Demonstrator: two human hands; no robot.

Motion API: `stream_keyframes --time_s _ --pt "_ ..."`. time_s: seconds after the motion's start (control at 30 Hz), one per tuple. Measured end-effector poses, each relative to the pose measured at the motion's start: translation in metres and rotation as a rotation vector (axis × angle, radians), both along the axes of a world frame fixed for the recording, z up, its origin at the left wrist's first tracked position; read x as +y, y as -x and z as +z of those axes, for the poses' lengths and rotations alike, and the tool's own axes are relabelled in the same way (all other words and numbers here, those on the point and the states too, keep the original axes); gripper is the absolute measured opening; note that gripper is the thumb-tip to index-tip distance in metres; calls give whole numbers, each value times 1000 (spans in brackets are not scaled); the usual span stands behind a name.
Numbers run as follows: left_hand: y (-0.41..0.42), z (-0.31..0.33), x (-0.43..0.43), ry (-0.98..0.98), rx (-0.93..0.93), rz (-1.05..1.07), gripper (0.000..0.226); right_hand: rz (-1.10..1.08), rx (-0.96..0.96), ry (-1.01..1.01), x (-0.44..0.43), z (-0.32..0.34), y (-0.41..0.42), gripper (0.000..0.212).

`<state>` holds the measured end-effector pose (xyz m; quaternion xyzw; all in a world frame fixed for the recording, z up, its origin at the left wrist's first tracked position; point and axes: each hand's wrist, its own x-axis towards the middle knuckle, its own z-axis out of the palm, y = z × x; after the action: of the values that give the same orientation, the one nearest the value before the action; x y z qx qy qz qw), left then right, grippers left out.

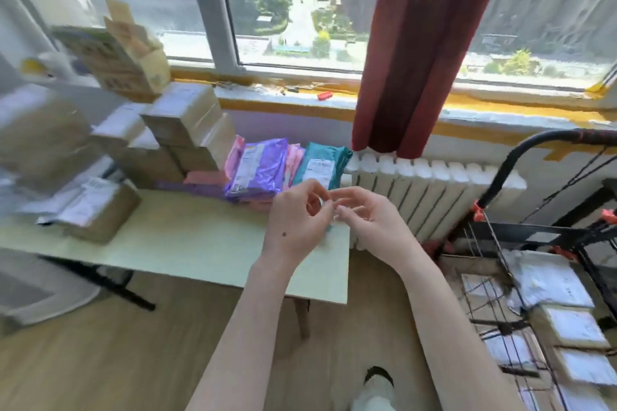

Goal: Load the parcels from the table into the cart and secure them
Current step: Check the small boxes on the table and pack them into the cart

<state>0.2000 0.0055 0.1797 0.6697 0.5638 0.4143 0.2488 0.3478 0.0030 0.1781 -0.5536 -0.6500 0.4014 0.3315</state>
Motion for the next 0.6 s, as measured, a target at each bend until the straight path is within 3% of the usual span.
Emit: stream_keyframes --time_s 0.27,0.4,0.6 --pt "102 1 -12 -22 -50 330 12 259 65 -44 37 3 114 30" --pt "134 3 2 -14 -36 427 10 337 69 -35 66 -5 147 22" --pt "167 6 44 18 -71 568 8 406 94 -8 113 1 179 28"
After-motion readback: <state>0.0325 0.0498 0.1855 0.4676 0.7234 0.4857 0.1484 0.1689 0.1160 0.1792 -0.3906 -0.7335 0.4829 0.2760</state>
